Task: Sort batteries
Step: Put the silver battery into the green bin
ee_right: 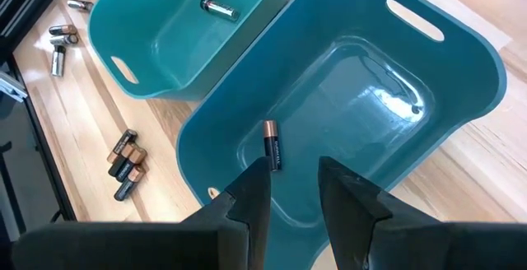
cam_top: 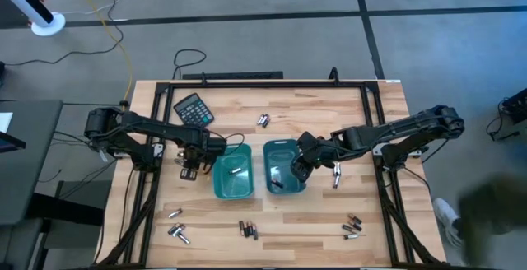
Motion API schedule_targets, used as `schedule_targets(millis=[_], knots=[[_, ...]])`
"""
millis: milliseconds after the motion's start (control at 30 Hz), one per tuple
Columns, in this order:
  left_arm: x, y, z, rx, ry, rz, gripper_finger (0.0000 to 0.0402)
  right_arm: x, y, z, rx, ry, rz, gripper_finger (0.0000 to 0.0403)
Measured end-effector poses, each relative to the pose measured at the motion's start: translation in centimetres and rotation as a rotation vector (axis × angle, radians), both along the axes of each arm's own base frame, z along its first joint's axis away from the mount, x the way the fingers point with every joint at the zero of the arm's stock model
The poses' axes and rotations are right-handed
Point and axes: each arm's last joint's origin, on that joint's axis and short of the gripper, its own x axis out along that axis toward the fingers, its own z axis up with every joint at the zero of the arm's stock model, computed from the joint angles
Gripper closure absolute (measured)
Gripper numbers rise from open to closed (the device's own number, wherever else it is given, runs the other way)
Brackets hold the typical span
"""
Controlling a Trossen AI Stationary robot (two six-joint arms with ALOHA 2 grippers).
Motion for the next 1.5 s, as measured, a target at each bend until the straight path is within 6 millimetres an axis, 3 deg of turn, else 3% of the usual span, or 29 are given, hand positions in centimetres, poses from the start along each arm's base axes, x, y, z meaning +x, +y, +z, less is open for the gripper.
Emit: schedule_targets(millis=[233,700,933,1233,1400,1500], knots=[[-1.4,-0.1,-1.7,0.016,0.048,0.032,0.0299,0.0,0.0,0.0,0.006,0.000,-0.008,0.0281],[-0.9,0.0,-1.8,0.052,-0.006,0.029,0.0299,0.1,-0.5,0.0,0.009,-0.001,-0.028,0.0281],[-0.6,0.0,-1.5,0.060,-0.010,0.049,0.0324,0.1,-0.5,0.0,0.011,-0.001,-0.031,0.0281],[0.5,0.1,0.9,0.069,-0.023,0.091,0.0330,0.1,-0.5,0.0,0.012,-0.001,-0.031,0.0281],[0.6,0.2,3.9,0.103,-0.086,0.119,0.0330,0.1,-0.4,0.0,0.017,-0.002,-0.035,0.0281],[-0.4,0.1,6.0,0.118,-0.152,0.177,0.0330,0.1,-0.3,0.0,0.022,-0.002,-0.039,0.0281]])
